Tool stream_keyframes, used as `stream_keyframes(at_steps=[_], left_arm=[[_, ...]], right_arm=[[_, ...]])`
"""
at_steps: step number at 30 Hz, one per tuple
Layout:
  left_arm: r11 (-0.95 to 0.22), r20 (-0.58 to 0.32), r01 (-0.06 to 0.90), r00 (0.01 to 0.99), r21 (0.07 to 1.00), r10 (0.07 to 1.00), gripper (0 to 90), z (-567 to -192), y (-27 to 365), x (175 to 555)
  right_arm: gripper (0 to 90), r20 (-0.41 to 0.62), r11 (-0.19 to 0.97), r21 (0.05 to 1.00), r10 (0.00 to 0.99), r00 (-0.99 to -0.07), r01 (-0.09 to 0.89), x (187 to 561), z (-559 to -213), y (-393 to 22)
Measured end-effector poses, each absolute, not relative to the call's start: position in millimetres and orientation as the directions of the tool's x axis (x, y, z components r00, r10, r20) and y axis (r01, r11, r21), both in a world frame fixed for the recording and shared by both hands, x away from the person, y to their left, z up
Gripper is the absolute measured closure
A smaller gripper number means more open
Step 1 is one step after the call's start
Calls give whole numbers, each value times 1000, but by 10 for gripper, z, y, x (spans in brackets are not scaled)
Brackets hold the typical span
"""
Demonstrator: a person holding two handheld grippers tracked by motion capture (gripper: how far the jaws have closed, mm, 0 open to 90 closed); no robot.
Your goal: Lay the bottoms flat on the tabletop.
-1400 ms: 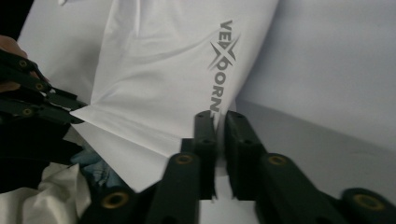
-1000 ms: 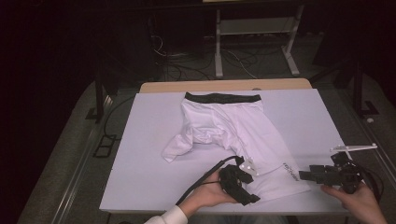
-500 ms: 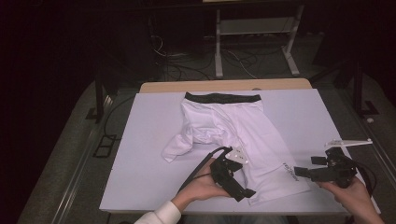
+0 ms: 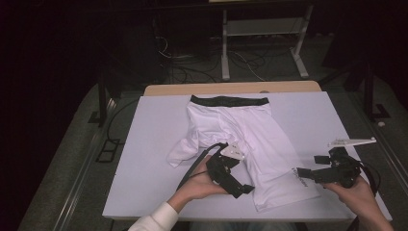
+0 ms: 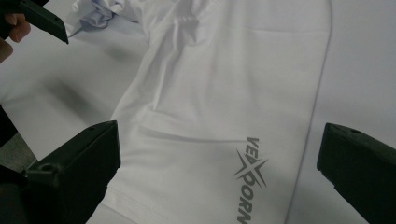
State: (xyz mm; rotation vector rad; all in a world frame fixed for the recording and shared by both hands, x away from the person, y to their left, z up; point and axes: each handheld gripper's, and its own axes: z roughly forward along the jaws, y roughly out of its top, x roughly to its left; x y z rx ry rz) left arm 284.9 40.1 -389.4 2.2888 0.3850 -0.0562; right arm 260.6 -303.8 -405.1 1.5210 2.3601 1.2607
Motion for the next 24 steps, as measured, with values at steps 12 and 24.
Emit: stream_keyframes(at_steps=[12,24], left_arm=[[-595,-123,302,939,745,322,0,-3717,710,3035],[-540,-87,322,906,778,415,0,-3460,1100,3232]], right_arm=[[0,342,185,696,765,-546,694,2806,-3891,-2804],[0,319,218,714,744,-587,665,2985,-3826,-2511]])
